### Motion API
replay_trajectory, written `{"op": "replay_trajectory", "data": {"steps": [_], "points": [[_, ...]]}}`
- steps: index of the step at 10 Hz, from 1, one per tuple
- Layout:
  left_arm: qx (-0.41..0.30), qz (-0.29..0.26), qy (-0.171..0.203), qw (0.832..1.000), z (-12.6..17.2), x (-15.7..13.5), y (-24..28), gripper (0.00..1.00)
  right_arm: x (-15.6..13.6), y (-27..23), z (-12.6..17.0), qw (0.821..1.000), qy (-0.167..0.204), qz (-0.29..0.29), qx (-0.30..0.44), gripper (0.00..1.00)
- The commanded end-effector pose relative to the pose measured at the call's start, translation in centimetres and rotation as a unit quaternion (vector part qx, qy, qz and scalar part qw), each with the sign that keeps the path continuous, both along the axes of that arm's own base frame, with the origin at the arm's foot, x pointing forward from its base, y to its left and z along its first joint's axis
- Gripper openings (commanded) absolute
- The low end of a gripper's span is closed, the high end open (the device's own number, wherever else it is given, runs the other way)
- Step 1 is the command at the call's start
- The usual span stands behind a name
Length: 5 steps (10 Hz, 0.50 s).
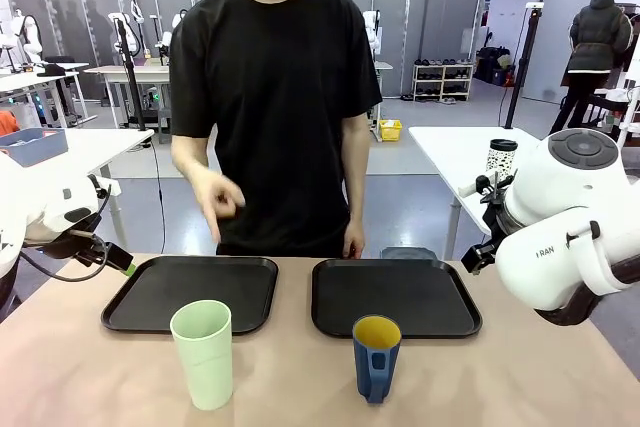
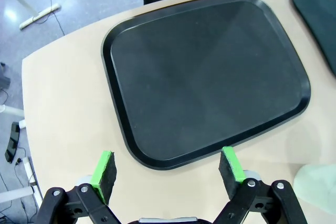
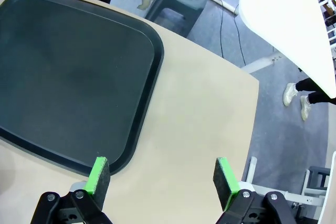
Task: Sort and store the cups by type.
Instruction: Pick up the Reusable plastic cup.
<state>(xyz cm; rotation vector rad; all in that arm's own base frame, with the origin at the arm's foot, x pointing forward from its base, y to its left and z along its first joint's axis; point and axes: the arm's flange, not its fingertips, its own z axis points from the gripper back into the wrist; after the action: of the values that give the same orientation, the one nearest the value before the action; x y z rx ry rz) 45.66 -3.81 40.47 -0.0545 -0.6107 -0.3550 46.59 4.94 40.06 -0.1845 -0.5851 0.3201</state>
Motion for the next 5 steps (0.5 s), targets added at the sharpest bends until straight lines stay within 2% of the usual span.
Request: {"op": "replay_trajectory", "data": {"steps": [1,5], "points": [[0.002,0.000,0.000,1.000,0.06,0.06,0.10,1.00,0.07,0.08,-0.07,1.000,0.000,0.001,0.001,1.00],[0.002,0.000,0.000,1.000,0.06,0.06,0.10,1.00,0.07,0.08,-0.07,1.000,0.000,0.001,0.001,1.00]]}}
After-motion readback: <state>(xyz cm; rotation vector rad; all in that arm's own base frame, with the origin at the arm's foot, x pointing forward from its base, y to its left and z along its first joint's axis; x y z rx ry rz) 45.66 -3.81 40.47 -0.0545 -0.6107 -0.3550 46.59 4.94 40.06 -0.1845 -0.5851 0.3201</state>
